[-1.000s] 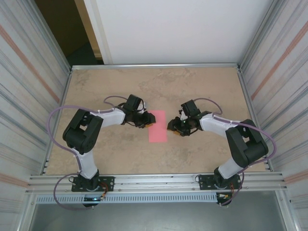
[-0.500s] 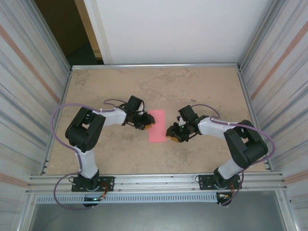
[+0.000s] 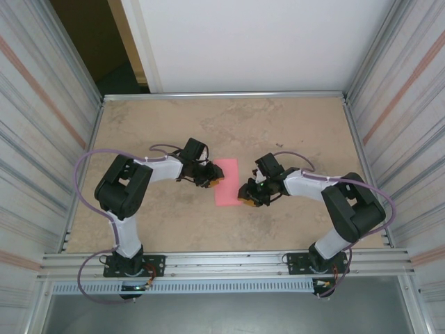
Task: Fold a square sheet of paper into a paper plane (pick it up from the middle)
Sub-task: Fold the triangle a second time at the center of the table.
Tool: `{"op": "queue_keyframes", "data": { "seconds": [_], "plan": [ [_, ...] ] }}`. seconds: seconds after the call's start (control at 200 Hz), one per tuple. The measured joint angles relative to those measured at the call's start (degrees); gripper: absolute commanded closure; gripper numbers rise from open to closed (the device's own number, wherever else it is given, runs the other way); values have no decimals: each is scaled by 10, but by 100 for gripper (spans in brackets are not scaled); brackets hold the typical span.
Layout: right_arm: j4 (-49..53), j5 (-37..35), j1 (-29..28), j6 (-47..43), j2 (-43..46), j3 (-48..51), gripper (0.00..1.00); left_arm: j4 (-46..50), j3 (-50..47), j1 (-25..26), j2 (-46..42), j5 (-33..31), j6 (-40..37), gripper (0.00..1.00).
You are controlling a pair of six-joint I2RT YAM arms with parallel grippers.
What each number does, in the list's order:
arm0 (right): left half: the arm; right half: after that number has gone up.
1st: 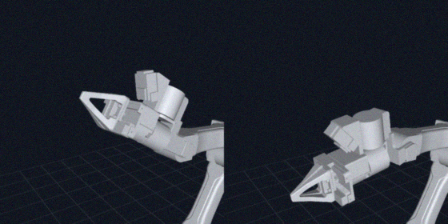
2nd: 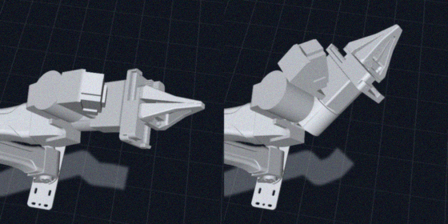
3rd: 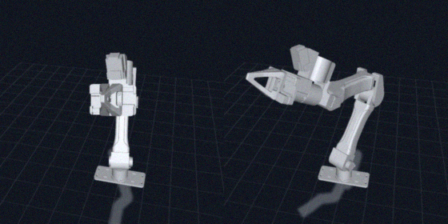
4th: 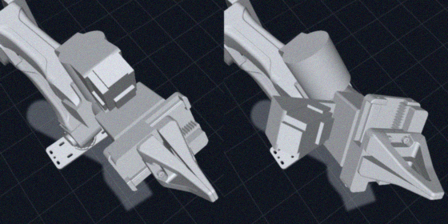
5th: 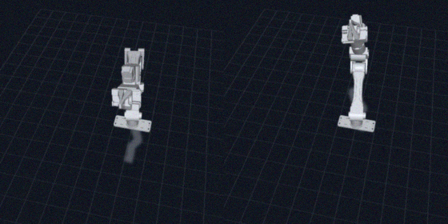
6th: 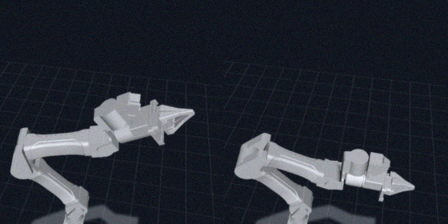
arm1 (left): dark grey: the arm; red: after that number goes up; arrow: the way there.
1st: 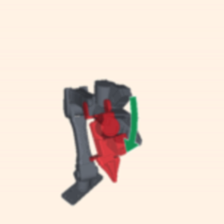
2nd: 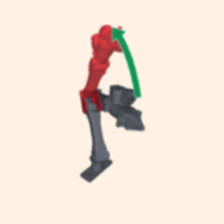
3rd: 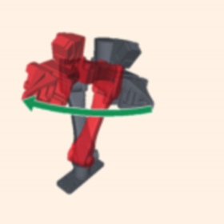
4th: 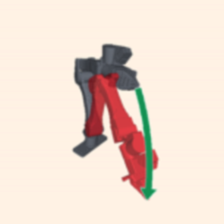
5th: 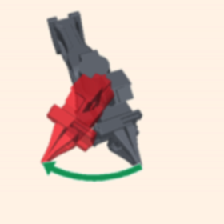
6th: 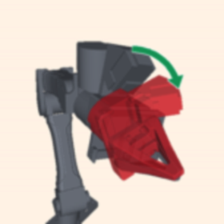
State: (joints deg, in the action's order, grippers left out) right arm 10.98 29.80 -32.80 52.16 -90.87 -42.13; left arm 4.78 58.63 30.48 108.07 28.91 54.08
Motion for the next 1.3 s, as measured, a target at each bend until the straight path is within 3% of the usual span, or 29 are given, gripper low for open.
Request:
{"op": "queue_keyframes", "data": {
  "seconds": [1.298],
  "plan": [
    [-44,4,-3,4,-37,-7,86,-1,0,-2,2,11,0,69]
  ]
}}
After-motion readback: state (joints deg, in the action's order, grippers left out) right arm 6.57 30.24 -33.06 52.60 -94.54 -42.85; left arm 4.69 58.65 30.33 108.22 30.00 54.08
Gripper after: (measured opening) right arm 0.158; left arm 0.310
